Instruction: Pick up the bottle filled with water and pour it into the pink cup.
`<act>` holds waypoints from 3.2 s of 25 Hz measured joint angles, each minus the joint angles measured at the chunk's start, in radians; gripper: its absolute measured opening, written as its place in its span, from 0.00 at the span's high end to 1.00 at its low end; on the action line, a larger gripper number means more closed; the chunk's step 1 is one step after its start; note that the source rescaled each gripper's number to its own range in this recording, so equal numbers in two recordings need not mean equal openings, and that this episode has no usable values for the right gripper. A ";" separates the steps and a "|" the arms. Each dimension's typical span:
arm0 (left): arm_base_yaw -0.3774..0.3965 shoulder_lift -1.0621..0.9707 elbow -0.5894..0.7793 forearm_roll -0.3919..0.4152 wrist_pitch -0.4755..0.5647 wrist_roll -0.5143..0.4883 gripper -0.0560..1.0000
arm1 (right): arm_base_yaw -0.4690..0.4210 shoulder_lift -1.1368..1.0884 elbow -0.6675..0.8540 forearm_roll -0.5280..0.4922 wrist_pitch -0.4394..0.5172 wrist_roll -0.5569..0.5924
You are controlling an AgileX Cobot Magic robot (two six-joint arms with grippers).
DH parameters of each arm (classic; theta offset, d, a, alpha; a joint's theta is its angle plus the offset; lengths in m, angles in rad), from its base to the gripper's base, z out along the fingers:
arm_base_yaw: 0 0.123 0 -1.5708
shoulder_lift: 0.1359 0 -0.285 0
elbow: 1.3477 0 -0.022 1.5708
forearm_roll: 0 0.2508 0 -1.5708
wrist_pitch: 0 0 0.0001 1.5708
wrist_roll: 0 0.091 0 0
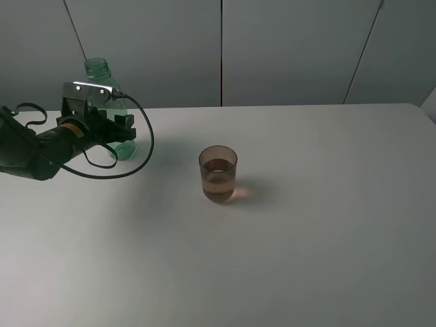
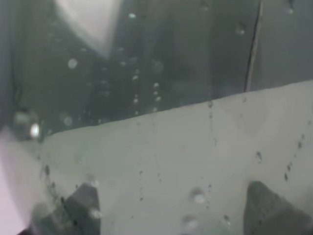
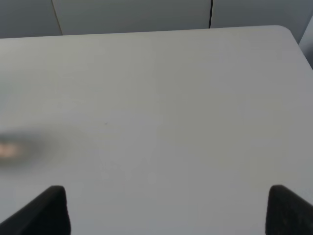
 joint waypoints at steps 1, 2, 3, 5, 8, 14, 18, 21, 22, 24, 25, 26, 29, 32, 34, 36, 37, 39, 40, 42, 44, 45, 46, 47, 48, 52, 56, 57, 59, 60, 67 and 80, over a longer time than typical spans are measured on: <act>0.000 0.000 0.000 0.000 0.000 0.000 0.95 | 0.000 0.000 0.000 0.000 0.000 0.000; 0.000 0.000 0.000 -0.002 0.000 0.000 0.95 | 0.000 0.000 0.000 0.000 0.000 0.000; 0.000 0.000 0.000 -0.002 0.000 0.000 0.95 | 0.000 0.000 0.000 0.000 0.000 0.000; 0.000 0.000 0.000 -0.002 0.000 0.000 0.95 | 0.000 0.000 0.000 0.000 0.000 0.000; 0.000 0.000 0.000 -0.002 0.002 0.000 0.95 | 0.000 0.000 0.000 0.000 0.000 0.000; 0.000 0.000 0.000 -0.004 0.024 0.000 0.58 | 0.000 0.000 0.000 0.000 0.000 0.000; 0.000 0.000 0.000 -0.004 0.042 0.000 0.09 | 0.000 0.000 0.000 0.000 0.000 0.000; 0.000 0.000 0.000 -0.004 0.043 0.000 0.02 | 0.000 0.000 0.000 0.000 0.000 0.000; 0.000 0.000 0.000 -0.004 0.051 0.000 0.02 | 0.000 0.000 0.000 0.000 0.000 0.000; 0.000 -0.007 0.000 -0.006 0.077 0.000 0.01 | 0.000 0.000 0.000 0.000 0.000 0.000; 0.000 -0.014 0.000 -0.011 0.090 0.000 0.01 | 0.000 0.000 0.000 0.000 0.000 0.000; 0.000 -0.019 0.000 -0.013 0.103 0.000 0.01 | 0.000 0.000 0.000 0.000 0.000 0.000; 0.000 -0.033 0.000 -0.023 0.146 0.000 0.01 | 0.000 0.000 0.000 0.000 0.000 0.000; 0.000 -0.046 0.000 -0.023 0.195 0.006 0.01 | 0.000 0.000 0.000 0.000 0.000 0.000; 0.000 -0.056 0.000 -0.017 0.224 0.008 0.01 | 0.000 0.000 0.000 0.000 0.000 0.000; 0.000 -0.062 0.000 -0.017 0.243 0.010 0.01 | 0.000 0.000 0.000 0.000 0.000 0.000; 0.000 -0.063 0.000 -0.017 0.261 0.010 0.01 | 0.000 0.000 0.000 0.000 0.000 0.000; 0.000 -0.065 0.000 -0.023 0.291 0.010 0.01 | 0.000 0.000 0.000 0.000 0.000 0.000; 0.000 -0.069 0.000 -0.023 0.318 0.010 0.01 | 0.000 0.000 0.000 0.000 0.000 0.000; 0.000 -0.083 0.002 -0.023 0.357 0.021 0.01 | 0.000 0.000 0.000 0.000 0.000 0.000; 0.000 -0.109 0.006 -0.023 0.375 0.027 0.01 | 0.000 0.000 0.000 0.000 0.000 0.000; 0.000 -0.121 0.011 -0.023 0.380 0.027 0.01 | 0.000 0.000 0.000 0.000 0.000 0.000; 0.000 -0.133 0.018 -0.023 0.388 0.027 0.01 | 0.000 0.000 0.000 0.000 0.000 0.000; 0.000 -0.148 0.026 -0.023 0.396 0.028 0.01 | 0.000 0.000 0.000 0.000 0.000 0.000; 0.000 -0.165 0.038 -0.023 0.407 0.028 0.01 | 0.000 0.000 0.000 0.000 0.000 0.000; 0.000 -0.249 0.088 -0.023 0.479 0.028 0.01 | 0.000 0.000 0.000 0.000 0.000 0.000; 0.000 -0.357 0.114 -0.023 0.667 0.028 0.01 | 0.000 0.000 0.000 0.000 0.000 0.000; 0.000 -0.381 0.116 -0.023 0.716 0.028 0.01 | 0.000 0.000 0.000 0.000 0.000 0.000; 0.000 -0.443 0.116 -0.023 0.824 0.028 0.01 | 0.000 0.000 0.000 0.000 0.000 0.000; 0.000 -0.469 0.116 -0.023 0.872 0.028 0.01 | 0.000 0.000 0.000 0.000 0.000 0.000; 0.000 -0.730 0.114 -0.023 1.127 0.016 0.03 | 0.000 0.000 0.000 0.000 0.000 0.000; 0.000 -1.283 0.083 -0.006 1.743 0.006 0.03 | 0.000 0.000 0.000 0.000 0.000 0.000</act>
